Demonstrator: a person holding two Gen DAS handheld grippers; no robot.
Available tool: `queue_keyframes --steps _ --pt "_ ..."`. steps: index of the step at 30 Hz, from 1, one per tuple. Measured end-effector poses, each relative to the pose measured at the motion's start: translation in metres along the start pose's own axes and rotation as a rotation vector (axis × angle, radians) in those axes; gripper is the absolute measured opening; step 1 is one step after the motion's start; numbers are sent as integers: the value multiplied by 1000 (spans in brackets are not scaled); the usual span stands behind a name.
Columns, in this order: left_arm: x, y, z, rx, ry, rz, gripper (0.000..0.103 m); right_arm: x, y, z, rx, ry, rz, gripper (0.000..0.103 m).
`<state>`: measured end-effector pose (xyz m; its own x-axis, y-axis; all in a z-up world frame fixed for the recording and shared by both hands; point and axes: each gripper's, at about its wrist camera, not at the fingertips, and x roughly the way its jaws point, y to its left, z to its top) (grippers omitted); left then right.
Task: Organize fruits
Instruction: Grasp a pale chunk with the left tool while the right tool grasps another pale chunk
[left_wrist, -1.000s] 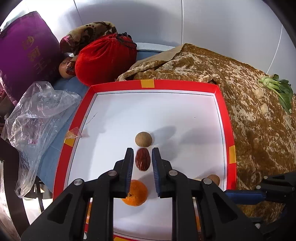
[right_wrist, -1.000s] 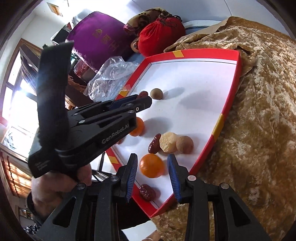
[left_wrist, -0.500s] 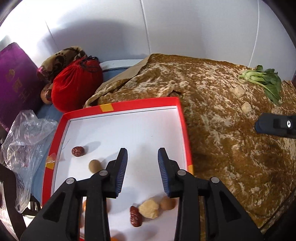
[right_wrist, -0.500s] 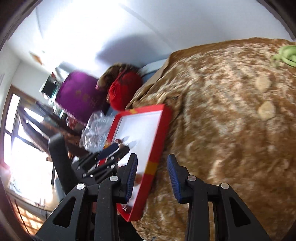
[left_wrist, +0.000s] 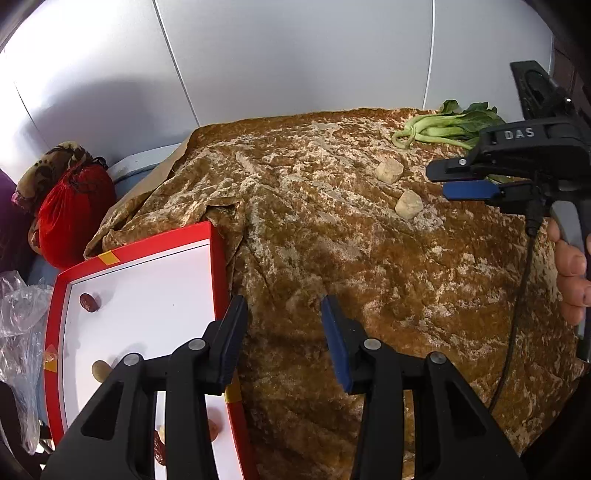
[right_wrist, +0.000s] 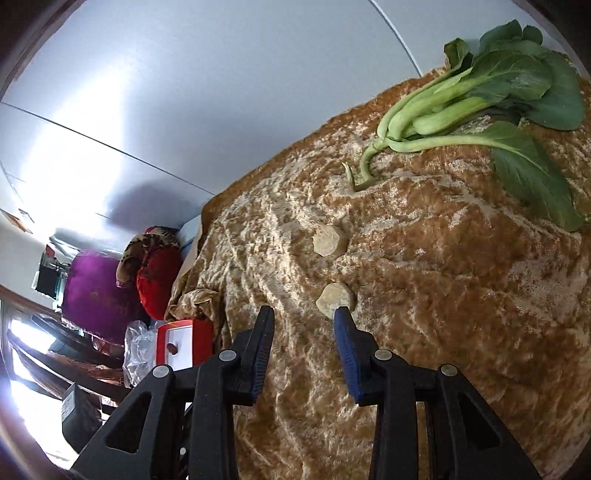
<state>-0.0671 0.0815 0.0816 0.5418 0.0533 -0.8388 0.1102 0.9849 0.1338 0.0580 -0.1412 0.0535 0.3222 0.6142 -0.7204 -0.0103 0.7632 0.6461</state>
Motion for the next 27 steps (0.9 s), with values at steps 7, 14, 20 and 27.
queue_keyframes --steps 7,14,20,27 --pt "-2 14 -6 -23 13 11 40 39 18 1 -106 -16 -184 40" --pt "-4 25 -10 -42 22 16 40 64 28 -7 -194 7 -316 45" --pt "-3 23 -9 -40 14 12 40 68 33 -11 -241 0 -374 31" --pt "3 -13 37 -24 -54 -143 47 -17 -9 -1 -5 7 -191 31"
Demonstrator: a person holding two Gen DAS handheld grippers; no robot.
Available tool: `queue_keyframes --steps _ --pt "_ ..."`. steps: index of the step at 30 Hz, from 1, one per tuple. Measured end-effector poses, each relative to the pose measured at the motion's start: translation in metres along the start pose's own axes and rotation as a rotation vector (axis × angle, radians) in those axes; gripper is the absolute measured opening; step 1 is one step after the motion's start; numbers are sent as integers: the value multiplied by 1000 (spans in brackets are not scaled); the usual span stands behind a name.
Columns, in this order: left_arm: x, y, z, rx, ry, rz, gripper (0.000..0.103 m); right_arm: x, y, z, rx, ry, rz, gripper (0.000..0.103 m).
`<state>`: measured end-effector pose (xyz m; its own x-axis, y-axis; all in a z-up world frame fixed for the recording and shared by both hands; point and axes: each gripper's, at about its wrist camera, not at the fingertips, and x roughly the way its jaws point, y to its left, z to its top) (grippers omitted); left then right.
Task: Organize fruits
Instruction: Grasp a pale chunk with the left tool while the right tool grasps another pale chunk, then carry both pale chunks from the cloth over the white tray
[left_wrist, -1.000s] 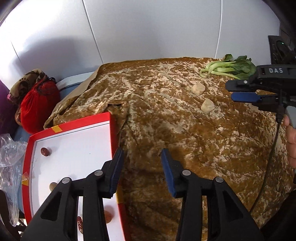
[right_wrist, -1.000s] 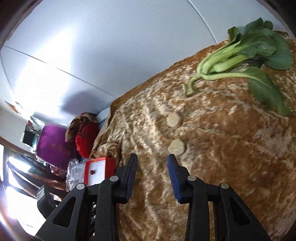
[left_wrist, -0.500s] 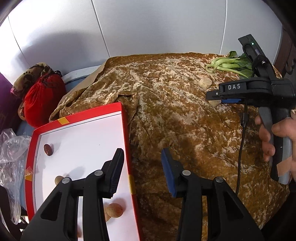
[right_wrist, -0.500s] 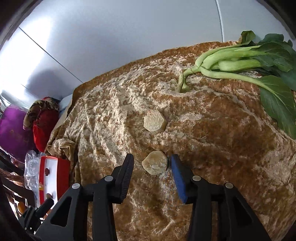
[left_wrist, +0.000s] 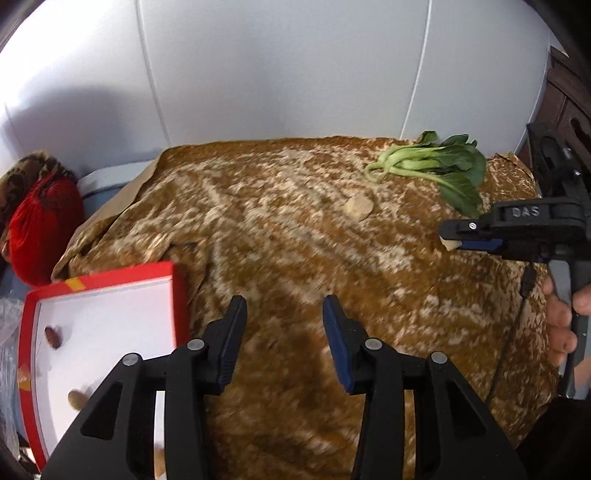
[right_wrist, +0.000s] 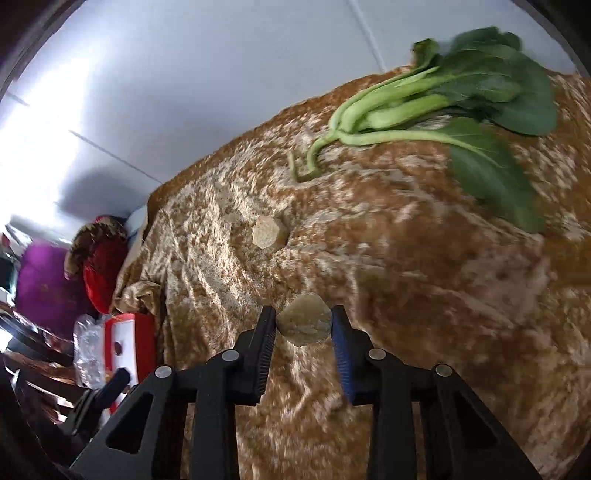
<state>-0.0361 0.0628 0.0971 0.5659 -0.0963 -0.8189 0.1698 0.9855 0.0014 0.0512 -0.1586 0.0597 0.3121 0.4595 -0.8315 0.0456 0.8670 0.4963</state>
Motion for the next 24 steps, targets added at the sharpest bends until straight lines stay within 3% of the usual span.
queue_keyframes --steps 2,9,12,17,20,21,24 --pt "16 -22 20 35 -25 -12 55 -27 -19 1 40 -25 24 31" --pt "90 -67 66 113 -14 22 55 -69 -81 14 172 -50 91 31" --pt "106 -73 70 148 -18 17 55 -73 -86 16 167 -49 99 32" --pt "129 -71 71 120 16 8 55 -70 -80 17 129 -31 112 32" --pt "139 -67 70 111 16 7 43 -64 -77 17 120 -13 127 32" --pt "142 -67 71 99 13 -13 32 -63 -76 16 119 -10 126 32" --pt "141 -70 70 102 -1 -16 28 -59 -72 15 101 -8 102 32"
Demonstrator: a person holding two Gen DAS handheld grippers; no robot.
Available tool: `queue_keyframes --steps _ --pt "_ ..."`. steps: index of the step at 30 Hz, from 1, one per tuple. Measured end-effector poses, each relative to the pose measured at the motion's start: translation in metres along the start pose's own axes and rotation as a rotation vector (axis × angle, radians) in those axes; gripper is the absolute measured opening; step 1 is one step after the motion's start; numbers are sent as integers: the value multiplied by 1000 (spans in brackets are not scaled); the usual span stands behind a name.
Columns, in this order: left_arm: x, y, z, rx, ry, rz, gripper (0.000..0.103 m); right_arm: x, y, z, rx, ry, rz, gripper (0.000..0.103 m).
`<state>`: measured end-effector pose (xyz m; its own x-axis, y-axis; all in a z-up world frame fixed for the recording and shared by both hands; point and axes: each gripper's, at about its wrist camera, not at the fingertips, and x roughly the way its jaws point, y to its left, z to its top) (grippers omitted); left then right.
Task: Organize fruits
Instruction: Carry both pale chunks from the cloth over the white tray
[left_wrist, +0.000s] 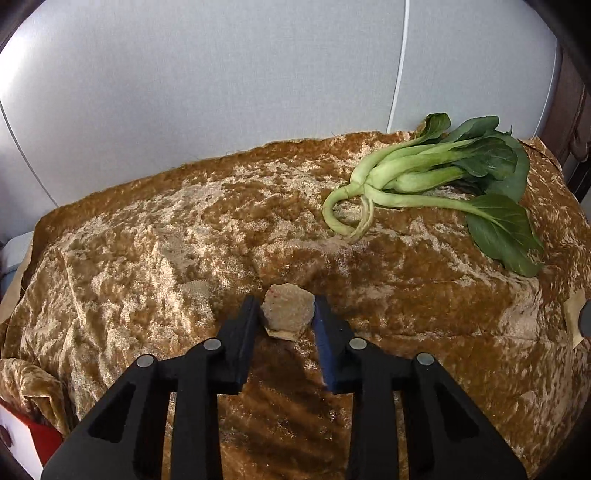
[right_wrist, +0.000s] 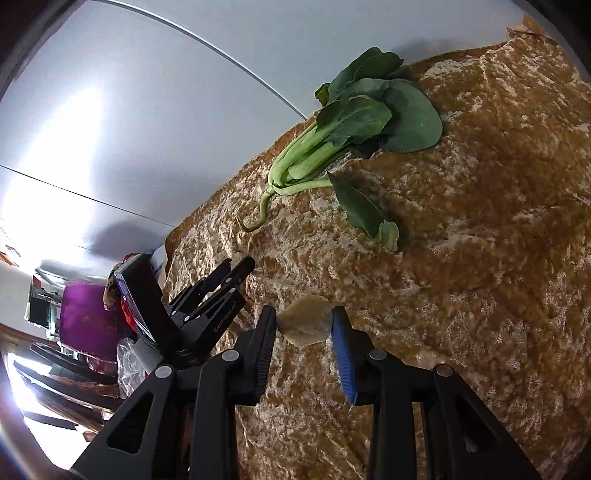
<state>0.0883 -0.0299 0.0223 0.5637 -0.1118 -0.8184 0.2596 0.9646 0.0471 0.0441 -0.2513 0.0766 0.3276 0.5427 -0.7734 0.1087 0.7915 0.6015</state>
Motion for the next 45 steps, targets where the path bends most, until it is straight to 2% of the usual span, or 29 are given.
queue_keyframes --steps 5,11,17,22,27,37,45 --pt "-26 6 -11 -4 -24 -26 27 10 7 -3 -19 26 2 32" --pt "-102 23 -43 -18 -57 18 28 24 39 -17 -88 60 47 32" --pt "-182 54 -85 -88 -150 146 28 48 87 -49 -198 117 92 32" --pt "-224 86 -115 -158 -233 279 28 64 127 -85 -305 140 139 32" --pt "-243 109 -137 -189 -266 376 28 76 157 -110 -391 146 199 32" --pt "-255 143 -158 -256 -262 423 28 85 216 -150 -560 126 307 32" --pt "-252 155 -167 -276 -232 450 28 94 232 -167 -588 146 326 32"
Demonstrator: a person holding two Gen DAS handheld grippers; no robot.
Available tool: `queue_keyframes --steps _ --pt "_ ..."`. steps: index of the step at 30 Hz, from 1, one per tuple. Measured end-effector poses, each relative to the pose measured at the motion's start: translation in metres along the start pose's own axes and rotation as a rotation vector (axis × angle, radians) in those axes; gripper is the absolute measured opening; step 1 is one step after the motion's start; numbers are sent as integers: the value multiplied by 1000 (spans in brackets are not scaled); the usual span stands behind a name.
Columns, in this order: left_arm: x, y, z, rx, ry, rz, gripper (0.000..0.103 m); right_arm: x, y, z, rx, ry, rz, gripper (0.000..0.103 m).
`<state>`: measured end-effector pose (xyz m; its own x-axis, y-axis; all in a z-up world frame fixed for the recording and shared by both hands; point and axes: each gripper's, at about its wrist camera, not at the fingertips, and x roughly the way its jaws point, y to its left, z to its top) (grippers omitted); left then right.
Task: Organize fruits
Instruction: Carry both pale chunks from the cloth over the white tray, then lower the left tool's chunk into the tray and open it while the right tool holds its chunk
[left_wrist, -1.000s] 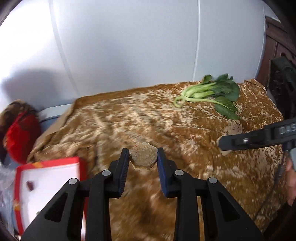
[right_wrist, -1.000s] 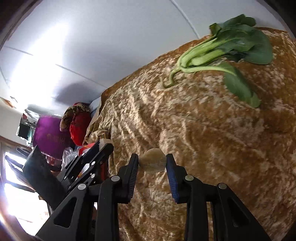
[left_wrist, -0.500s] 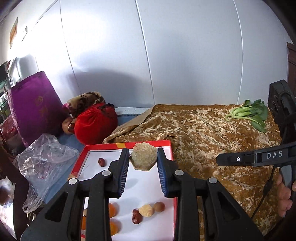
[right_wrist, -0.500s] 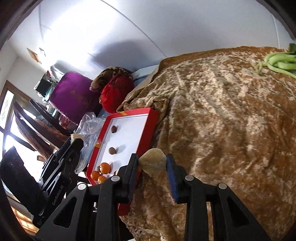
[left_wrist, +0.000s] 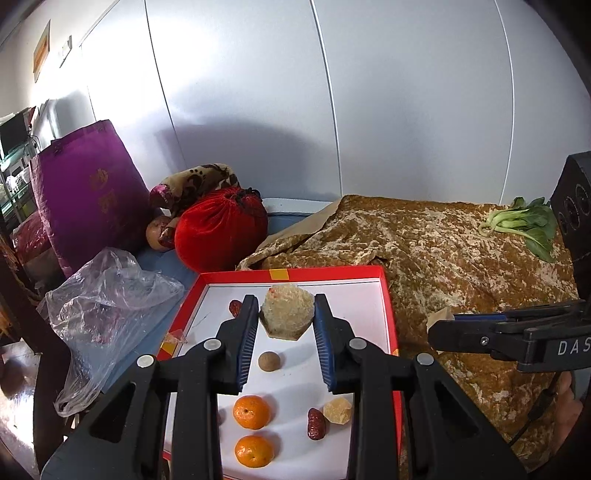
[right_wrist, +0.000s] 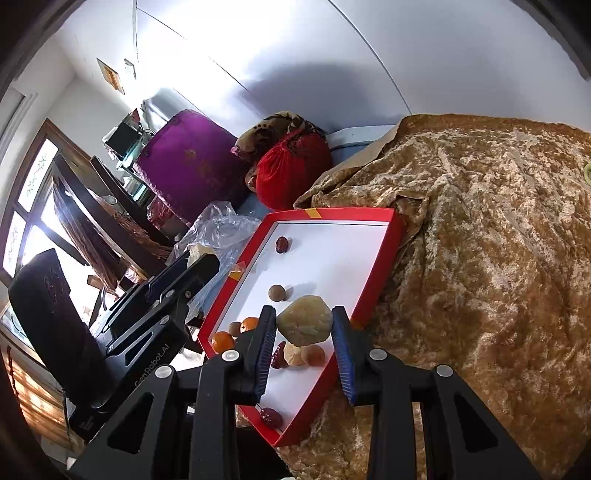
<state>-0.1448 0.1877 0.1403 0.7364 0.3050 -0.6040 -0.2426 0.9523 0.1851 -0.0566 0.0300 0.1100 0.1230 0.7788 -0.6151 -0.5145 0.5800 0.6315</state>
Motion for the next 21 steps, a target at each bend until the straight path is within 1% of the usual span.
queue_keyframes --steps 11,15,21 --pt "8 8 -5 -10 33 2 28 16 12 -9 -37 39 -12 32" --pt "6 12 -6 -12 27 9 28 16 17 -11 -57 33 -13 32" --pt "8 19 -8 -30 41 28 28 18 21 -13 -66 35 -4 32"
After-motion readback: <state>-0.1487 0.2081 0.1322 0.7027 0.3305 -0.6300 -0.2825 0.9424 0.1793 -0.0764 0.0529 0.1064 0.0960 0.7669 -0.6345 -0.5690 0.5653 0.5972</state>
